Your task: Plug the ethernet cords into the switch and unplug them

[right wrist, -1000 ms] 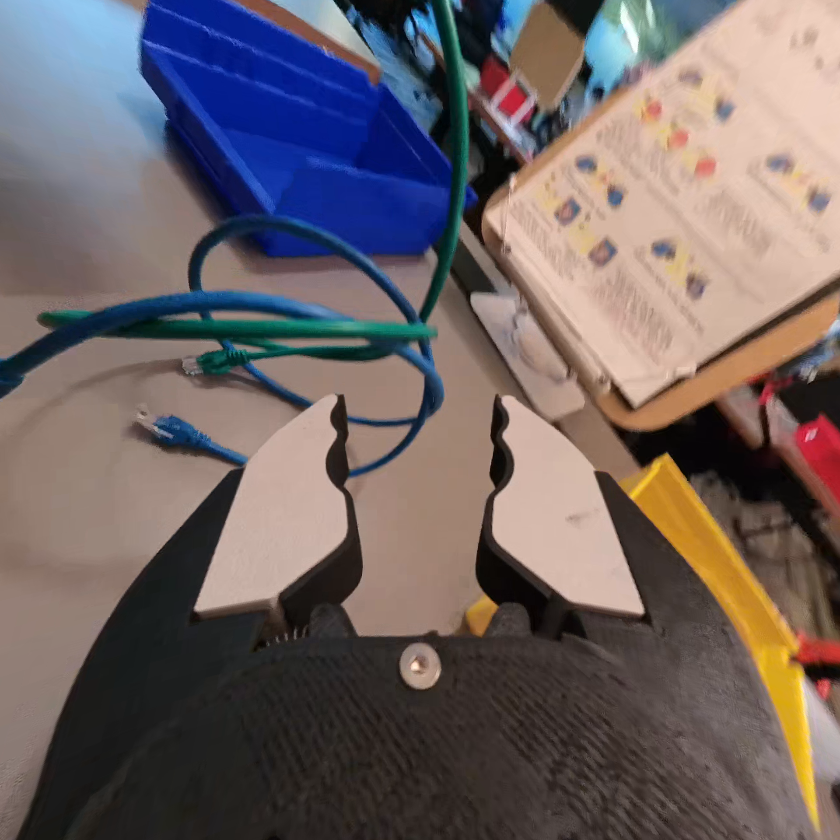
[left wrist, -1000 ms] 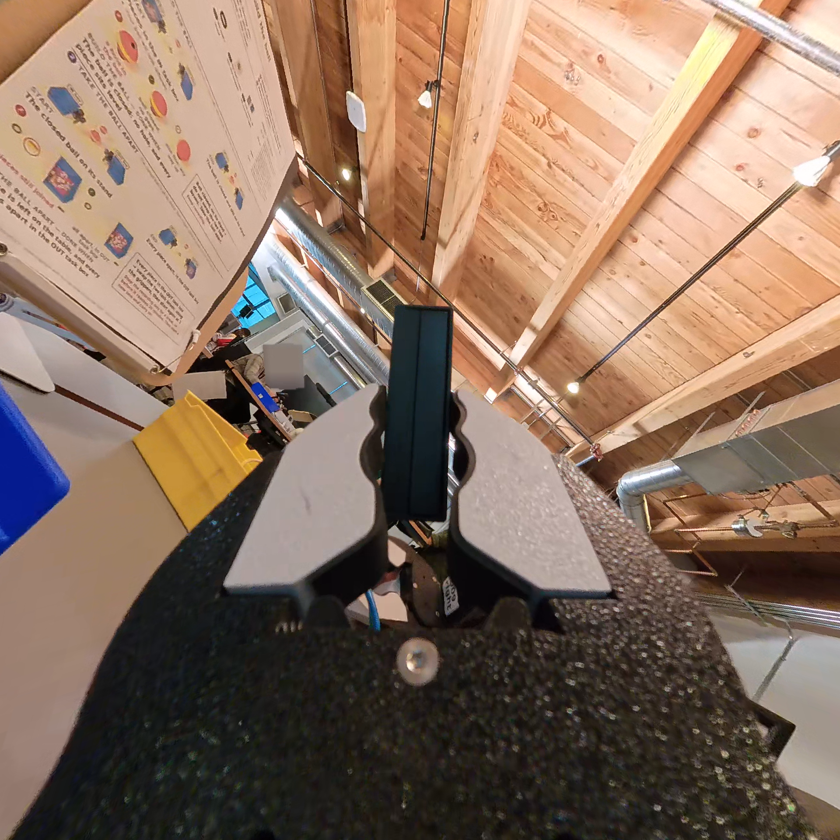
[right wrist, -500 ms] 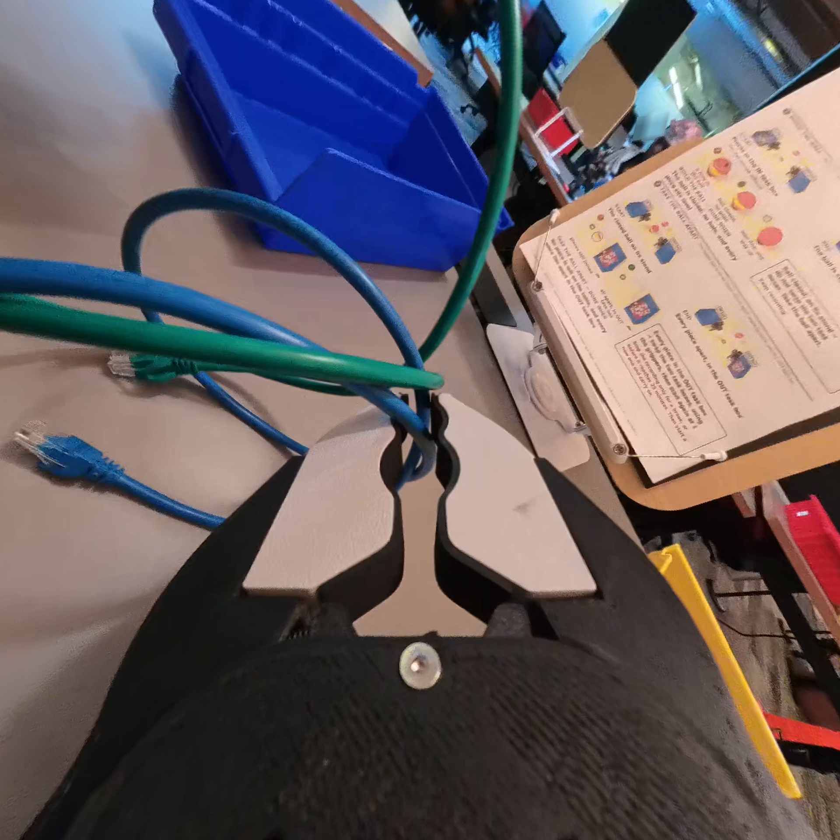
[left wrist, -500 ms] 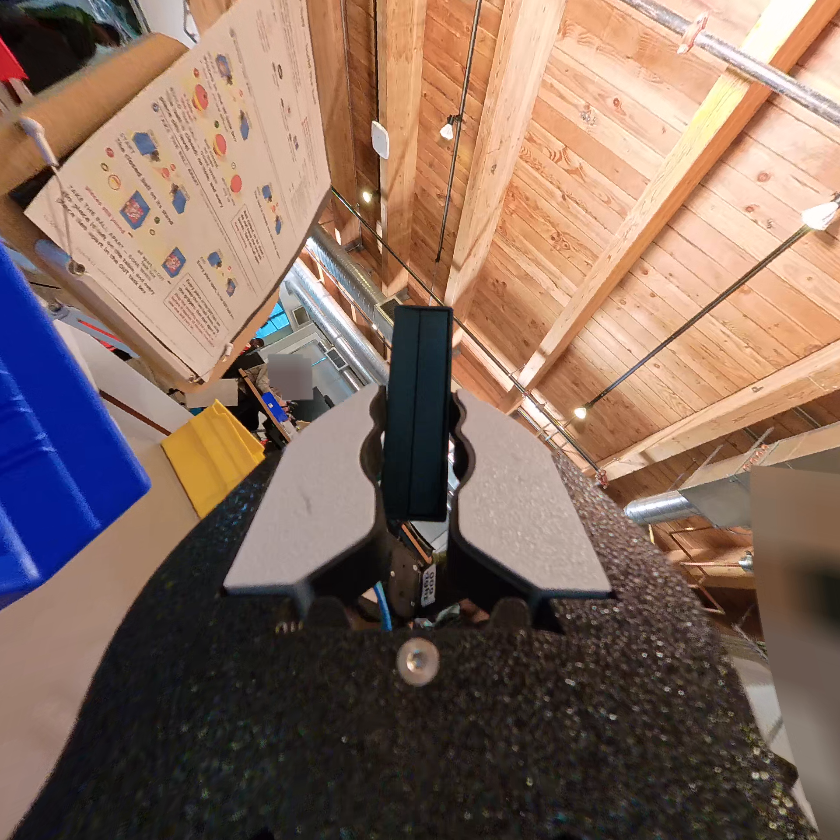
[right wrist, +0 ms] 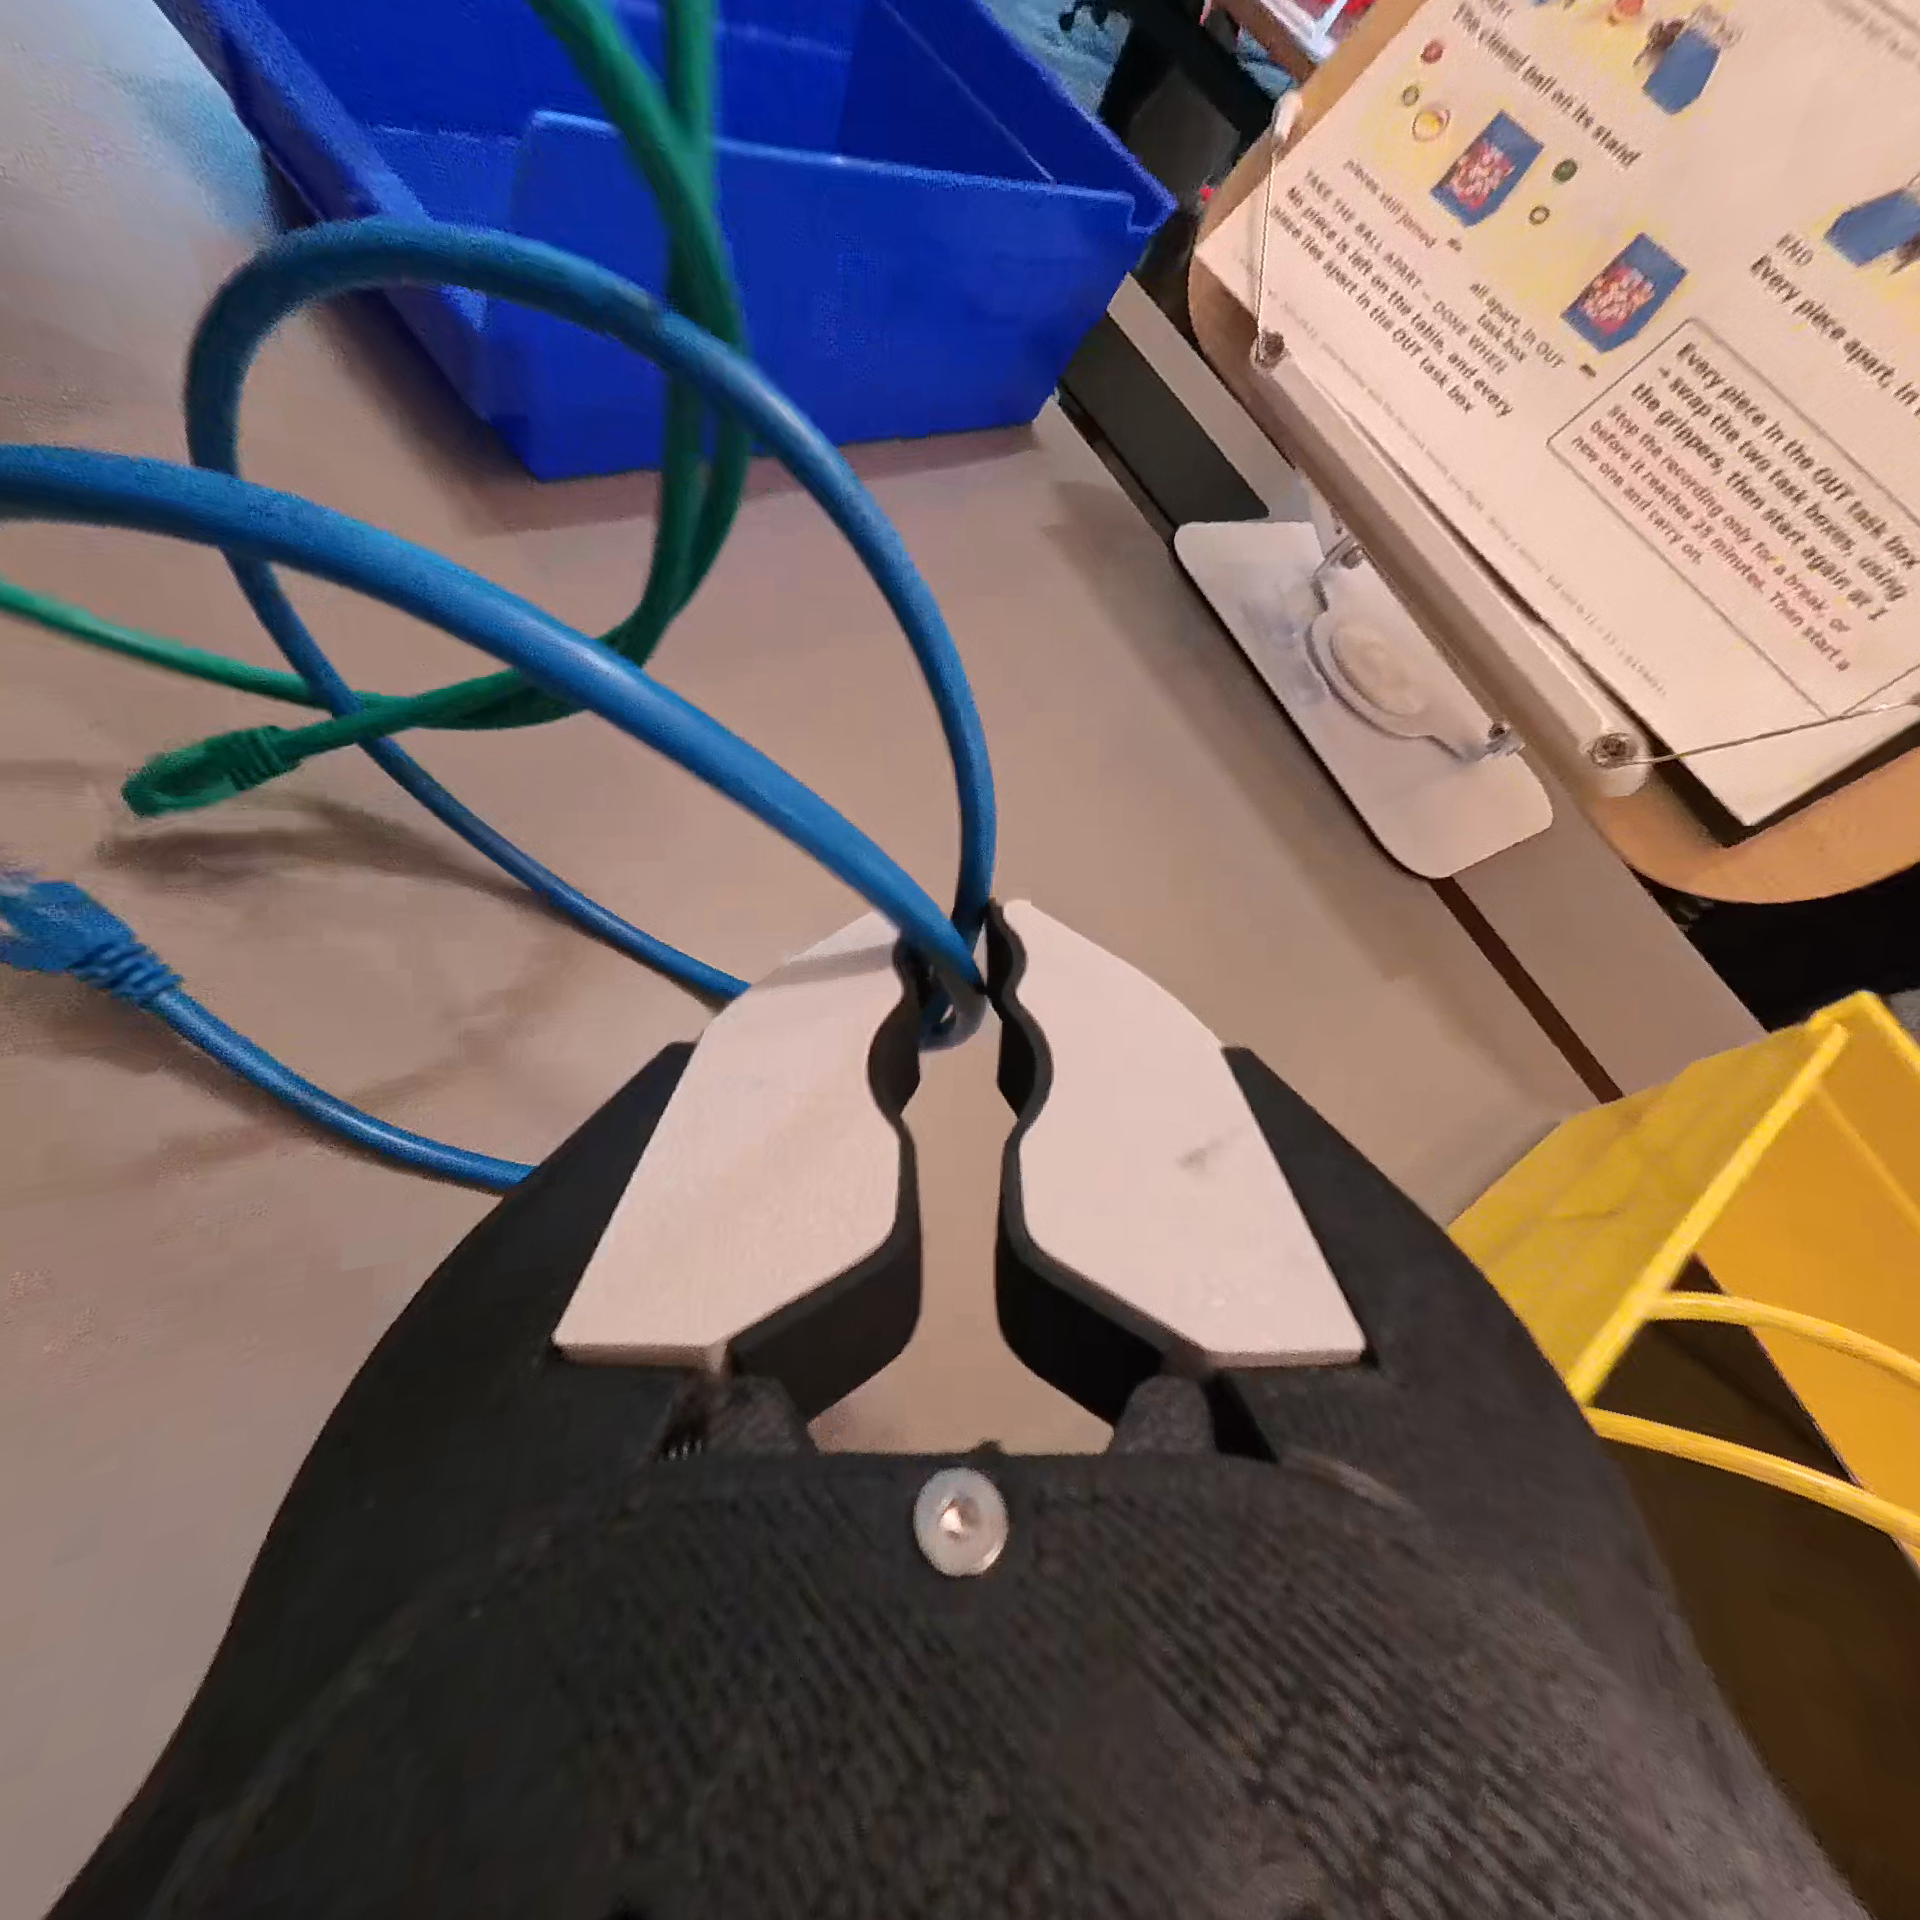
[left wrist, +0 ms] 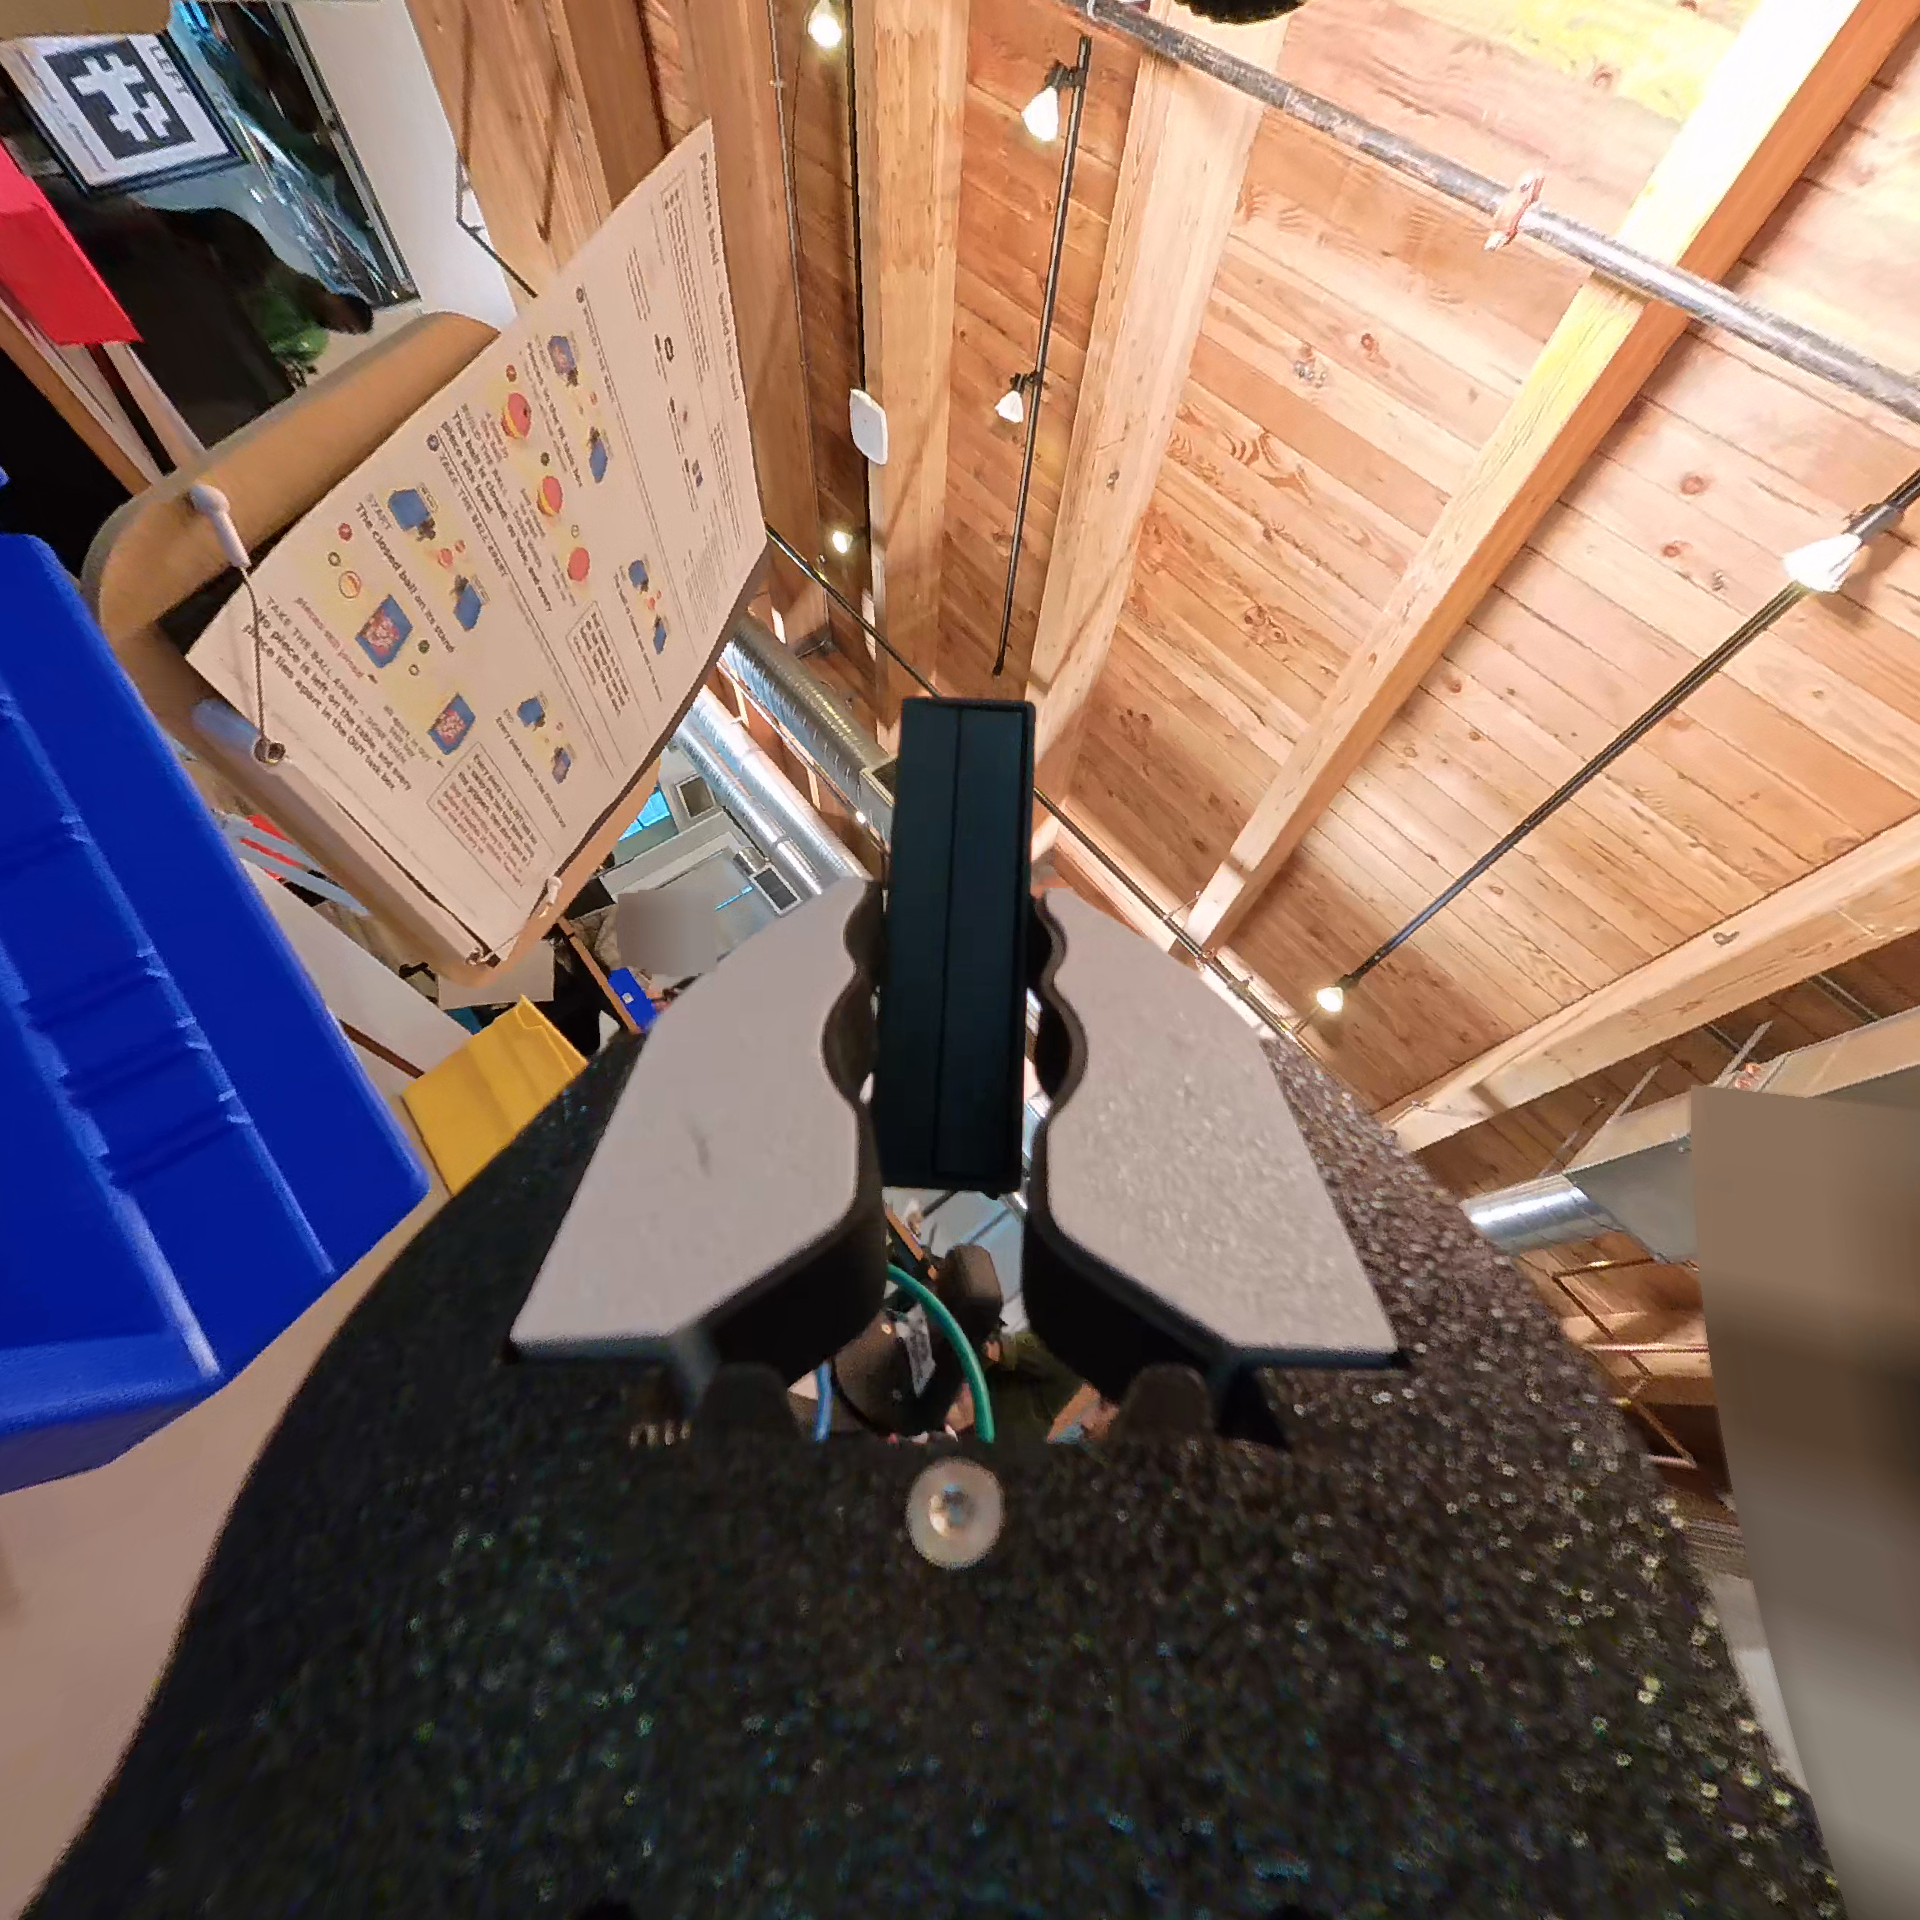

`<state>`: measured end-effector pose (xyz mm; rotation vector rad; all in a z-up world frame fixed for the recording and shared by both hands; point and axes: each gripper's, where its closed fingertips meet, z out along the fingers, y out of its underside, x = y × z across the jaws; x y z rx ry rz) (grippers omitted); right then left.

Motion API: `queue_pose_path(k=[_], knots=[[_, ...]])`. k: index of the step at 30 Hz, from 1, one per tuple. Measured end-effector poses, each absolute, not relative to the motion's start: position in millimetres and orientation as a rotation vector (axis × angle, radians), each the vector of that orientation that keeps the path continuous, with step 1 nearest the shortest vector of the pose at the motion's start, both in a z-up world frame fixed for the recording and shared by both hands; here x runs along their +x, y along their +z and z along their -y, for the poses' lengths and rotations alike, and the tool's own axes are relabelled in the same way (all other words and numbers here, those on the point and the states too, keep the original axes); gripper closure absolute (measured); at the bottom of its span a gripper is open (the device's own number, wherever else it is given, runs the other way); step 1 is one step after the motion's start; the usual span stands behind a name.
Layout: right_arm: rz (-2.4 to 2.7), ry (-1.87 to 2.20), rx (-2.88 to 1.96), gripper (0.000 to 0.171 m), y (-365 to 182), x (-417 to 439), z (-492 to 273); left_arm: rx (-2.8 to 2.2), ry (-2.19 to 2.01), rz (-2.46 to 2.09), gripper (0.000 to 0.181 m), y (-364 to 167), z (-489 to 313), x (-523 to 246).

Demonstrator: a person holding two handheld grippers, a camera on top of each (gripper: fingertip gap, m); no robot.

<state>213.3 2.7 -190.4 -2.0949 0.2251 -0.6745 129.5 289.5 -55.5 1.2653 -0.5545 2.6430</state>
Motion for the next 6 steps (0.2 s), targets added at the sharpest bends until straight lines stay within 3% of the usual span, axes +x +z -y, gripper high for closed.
queue_pose_path(k=[3, 5, 6], knots=[[-0.277, -0.542, -2.167, 0.140, -209, 211, -11, 1.243, 2.618, 0.538, 0.156, -57, -285, 130], [-0.309, -0.529, -2.215, 0.158, -220, 214, -12, 1.259, 2.610, 0.565, 0.156, -59, -280, 132], [-0.313, -0.520, -2.211, 0.159, -221, 214, -14, 1.269, 2.609, 0.572, 0.155, -60, -279, 132]])
